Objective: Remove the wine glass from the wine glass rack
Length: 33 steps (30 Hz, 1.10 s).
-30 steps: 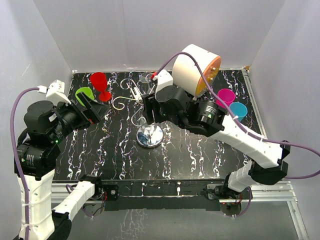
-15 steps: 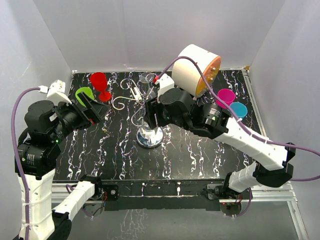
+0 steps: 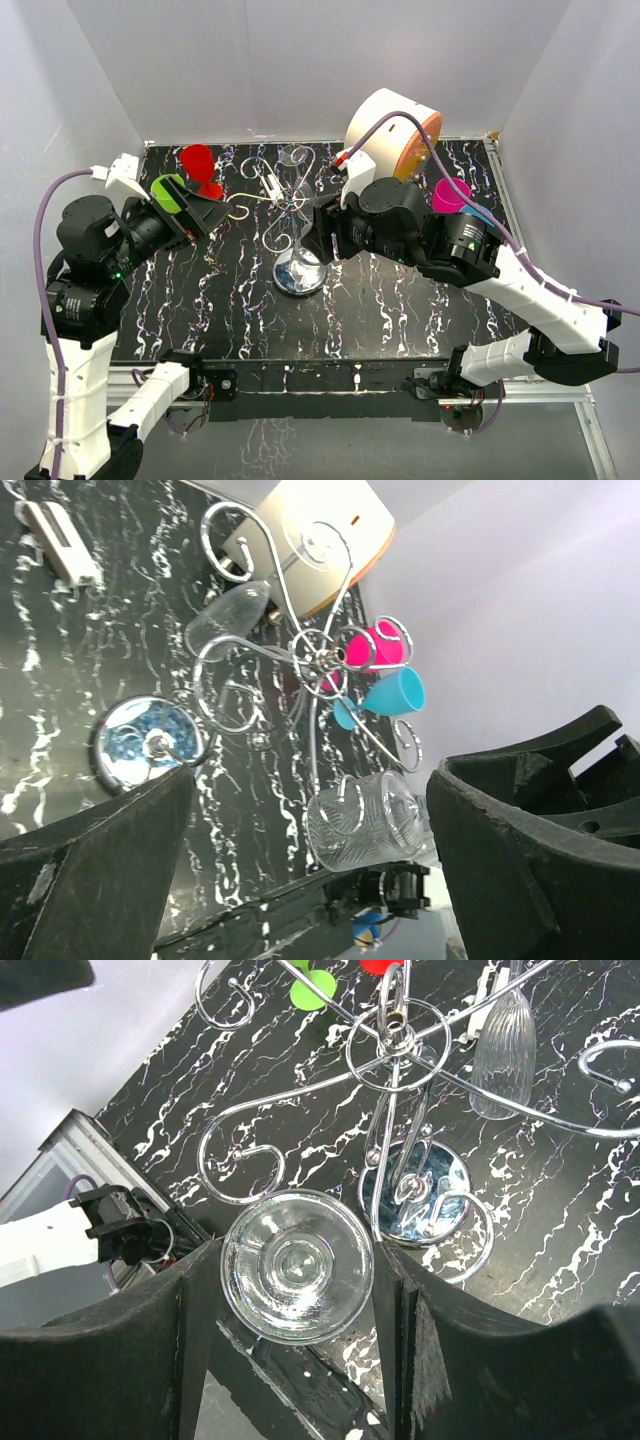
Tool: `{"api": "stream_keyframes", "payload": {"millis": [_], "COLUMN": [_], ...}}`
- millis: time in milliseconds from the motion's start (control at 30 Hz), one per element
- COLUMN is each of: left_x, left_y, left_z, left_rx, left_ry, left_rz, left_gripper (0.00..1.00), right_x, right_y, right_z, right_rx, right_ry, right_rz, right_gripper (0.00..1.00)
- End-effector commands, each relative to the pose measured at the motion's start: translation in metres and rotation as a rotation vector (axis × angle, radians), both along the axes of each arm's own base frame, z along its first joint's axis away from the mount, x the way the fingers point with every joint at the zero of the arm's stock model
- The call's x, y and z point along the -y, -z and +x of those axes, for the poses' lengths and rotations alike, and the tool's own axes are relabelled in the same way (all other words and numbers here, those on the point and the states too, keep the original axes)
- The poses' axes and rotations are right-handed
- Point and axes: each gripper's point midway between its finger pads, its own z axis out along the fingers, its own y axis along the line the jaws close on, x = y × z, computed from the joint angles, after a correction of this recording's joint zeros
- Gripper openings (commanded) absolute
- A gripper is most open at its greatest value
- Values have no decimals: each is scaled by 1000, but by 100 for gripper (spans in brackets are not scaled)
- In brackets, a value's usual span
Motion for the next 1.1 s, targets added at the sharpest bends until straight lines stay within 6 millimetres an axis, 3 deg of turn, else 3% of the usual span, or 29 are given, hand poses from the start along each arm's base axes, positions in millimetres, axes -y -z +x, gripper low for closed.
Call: {"api": "stream_keyframes", "payload": {"millis": [0, 267, 667, 1067], "left_x": [25, 52, 64, 70], "left_y": [-14, -33, -42, -54], "left_z": [-2, -10, -26, -37], "left_rx": [24, 53, 65, 96], "left_ry": [119, 277, 397, 494], "left_rz": [-129, -336, -480, -619], "left_gripper": [99, 99, 98, 99], "right_x": [6, 13, 29, 19], "right_y": [-65, -112, -150, -192], "right_z": [-3, 2, 12, 15], "right_rx": [64, 106, 146, 184], "right_ry": [16, 70, 171, 170], "right_rz": [209, 327, 428, 653], "right_gripper": [0, 0, 0, 0]}}
